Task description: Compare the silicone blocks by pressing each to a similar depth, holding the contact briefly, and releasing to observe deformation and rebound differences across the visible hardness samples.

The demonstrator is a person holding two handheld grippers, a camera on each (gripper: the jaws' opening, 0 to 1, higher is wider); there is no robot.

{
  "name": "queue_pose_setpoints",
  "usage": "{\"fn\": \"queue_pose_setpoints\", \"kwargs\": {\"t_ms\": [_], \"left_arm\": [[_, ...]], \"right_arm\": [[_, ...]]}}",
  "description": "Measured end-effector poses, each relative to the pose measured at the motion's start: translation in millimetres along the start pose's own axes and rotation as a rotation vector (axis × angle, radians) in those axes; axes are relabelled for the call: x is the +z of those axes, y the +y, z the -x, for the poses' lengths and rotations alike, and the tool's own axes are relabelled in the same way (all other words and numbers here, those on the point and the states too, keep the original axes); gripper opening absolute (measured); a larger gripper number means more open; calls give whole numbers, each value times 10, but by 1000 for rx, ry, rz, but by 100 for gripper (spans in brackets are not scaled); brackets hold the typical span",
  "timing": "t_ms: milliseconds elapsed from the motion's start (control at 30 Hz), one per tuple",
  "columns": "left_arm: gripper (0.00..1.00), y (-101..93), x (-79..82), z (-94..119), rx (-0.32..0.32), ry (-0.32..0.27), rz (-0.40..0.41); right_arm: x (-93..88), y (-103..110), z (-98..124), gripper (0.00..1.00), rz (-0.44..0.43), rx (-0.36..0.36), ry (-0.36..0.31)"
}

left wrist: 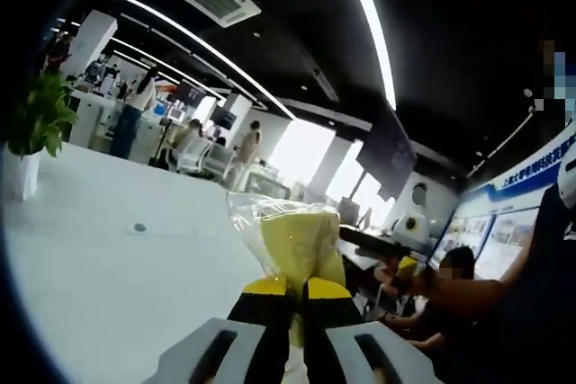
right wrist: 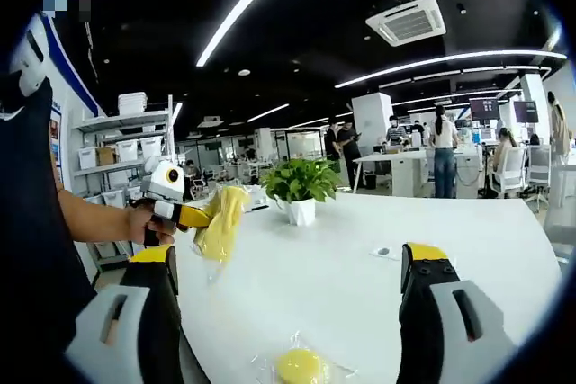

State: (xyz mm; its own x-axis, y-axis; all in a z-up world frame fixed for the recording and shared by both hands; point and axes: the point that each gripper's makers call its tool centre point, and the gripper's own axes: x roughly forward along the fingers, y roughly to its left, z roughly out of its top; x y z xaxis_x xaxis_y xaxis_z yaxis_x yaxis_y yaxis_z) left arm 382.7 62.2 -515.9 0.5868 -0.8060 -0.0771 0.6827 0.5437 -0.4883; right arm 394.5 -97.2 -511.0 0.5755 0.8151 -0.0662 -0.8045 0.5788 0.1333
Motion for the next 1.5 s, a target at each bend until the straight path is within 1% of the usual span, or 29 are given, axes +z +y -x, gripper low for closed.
{"fn": "queue_pose_setpoints", "kwargs": {"t_ms": [133,167,267,367,533,633,733,867,933,1067,1100,1167,1267,1333,1500], "left_arm": [[1,21,-21,-13,6,12,16],[1,31,-33,-19,8,17,29],[1,75,-75,-44,12,36,47],[1,103,-115,-63,18,58,58],[1,164,-184,-64,37,99,73],[1,194,-211,-58,45,112,77],[1,220,-226,-49,51,124,89],[1,253,-232,-32,59,128,124],[1,275,-235,-26,61,125,137],[1,371,-311,-6,98,156,169],[1,456,-338,-18,110,167,174],[1,504,-392,-9,124,183,192],[1,555,-458,9,130,197,207],[1,576,-514,17,121,198,230],[1,719,-698,31,140,240,258]], "right_arm": [[-99,-98,154,97,-7,-49,8],[-153,-140,218,97,-9,-69,10],[-245,-187,309,97,-9,-94,31],[-301,-225,391,97,14,-111,51],[-329,-314,547,97,22,-147,43],[-449,-362,623,97,49,-175,82],[-541,-391,708,97,43,-195,86],[-695,-397,798,97,37,-216,118],[-739,-410,851,97,32,-226,126],[-753,-424,891,97,24,-243,121],[-753,-434,899,97,26,-252,119],[-760,-440,914,97,27,-258,111],[-787,-447,940,97,19,-260,114],[-812,-432,954,97,17,-259,120],[-895,-421,990,97,13,-262,133]]}}
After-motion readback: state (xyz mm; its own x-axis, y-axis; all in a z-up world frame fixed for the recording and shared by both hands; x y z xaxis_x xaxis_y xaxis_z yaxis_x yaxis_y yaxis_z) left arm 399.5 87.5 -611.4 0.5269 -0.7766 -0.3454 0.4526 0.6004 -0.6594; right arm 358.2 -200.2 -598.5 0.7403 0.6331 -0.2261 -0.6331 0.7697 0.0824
